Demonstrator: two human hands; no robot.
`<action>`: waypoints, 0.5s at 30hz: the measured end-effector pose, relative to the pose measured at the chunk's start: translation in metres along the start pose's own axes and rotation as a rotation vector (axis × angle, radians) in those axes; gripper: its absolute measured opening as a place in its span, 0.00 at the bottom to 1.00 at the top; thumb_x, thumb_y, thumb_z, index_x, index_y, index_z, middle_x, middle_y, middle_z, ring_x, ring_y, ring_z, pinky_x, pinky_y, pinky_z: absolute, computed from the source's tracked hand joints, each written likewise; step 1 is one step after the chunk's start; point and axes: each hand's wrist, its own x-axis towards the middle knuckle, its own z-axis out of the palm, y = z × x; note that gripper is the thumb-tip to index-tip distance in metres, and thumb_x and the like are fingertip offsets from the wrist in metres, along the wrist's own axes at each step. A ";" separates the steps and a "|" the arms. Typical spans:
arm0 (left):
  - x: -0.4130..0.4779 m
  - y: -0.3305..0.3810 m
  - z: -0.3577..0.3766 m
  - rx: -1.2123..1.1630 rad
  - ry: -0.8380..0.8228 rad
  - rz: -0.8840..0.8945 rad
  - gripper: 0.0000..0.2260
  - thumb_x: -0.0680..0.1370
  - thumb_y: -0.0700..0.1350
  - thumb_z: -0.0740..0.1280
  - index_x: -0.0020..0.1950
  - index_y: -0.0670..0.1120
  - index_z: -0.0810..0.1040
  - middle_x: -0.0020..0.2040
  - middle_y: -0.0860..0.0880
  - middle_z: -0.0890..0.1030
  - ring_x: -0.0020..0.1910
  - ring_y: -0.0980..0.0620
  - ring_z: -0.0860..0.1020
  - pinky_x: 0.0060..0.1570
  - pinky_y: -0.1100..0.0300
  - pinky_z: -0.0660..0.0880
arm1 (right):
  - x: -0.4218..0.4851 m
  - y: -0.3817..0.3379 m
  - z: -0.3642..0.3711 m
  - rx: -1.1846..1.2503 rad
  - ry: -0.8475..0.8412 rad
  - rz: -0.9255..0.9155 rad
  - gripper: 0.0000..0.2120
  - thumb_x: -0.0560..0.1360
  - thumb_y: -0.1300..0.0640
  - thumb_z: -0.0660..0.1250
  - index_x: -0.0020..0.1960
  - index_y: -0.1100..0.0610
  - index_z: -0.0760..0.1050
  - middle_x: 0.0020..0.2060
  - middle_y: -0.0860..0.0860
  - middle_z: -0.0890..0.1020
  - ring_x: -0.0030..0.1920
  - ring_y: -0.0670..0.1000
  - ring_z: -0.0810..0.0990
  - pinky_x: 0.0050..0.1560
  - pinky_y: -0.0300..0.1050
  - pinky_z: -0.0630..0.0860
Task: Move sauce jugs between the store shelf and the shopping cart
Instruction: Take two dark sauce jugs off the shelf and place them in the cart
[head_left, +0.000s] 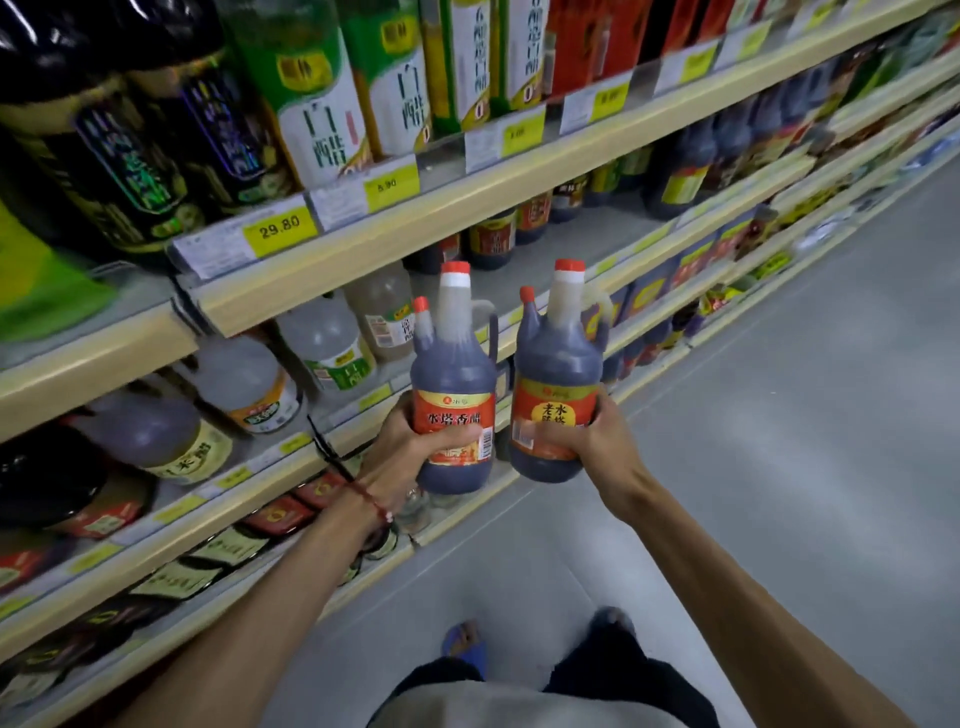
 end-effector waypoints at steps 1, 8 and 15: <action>0.007 0.001 0.009 -0.002 0.012 0.000 0.41 0.53 0.51 0.83 0.64 0.46 0.78 0.53 0.45 0.87 0.52 0.42 0.85 0.55 0.45 0.81 | 0.014 -0.001 -0.009 0.002 -0.019 0.007 0.41 0.54 0.58 0.85 0.64 0.51 0.74 0.47 0.45 0.87 0.45 0.46 0.86 0.38 0.35 0.81; 0.044 0.001 0.090 -0.058 0.275 0.031 0.38 0.54 0.49 0.82 0.62 0.43 0.79 0.52 0.44 0.87 0.51 0.41 0.85 0.50 0.49 0.82 | 0.103 -0.012 -0.082 -0.045 -0.283 0.013 0.34 0.56 0.58 0.81 0.60 0.49 0.75 0.43 0.43 0.87 0.42 0.42 0.86 0.38 0.33 0.80; 0.051 -0.008 0.171 -0.109 0.546 0.098 0.32 0.57 0.40 0.80 0.60 0.46 0.79 0.46 0.56 0.87 0.45 0.57 0.86 0.40 0.65 0.79 | 0.153 -0.023 -0.139 -0.118 -0.491 0.016 0.37 0.59 0.63 0.83 0.65 0.51 0.74 0.50 0.48 0.87 0.45 0.45 0.87 0.41 0.36 0.81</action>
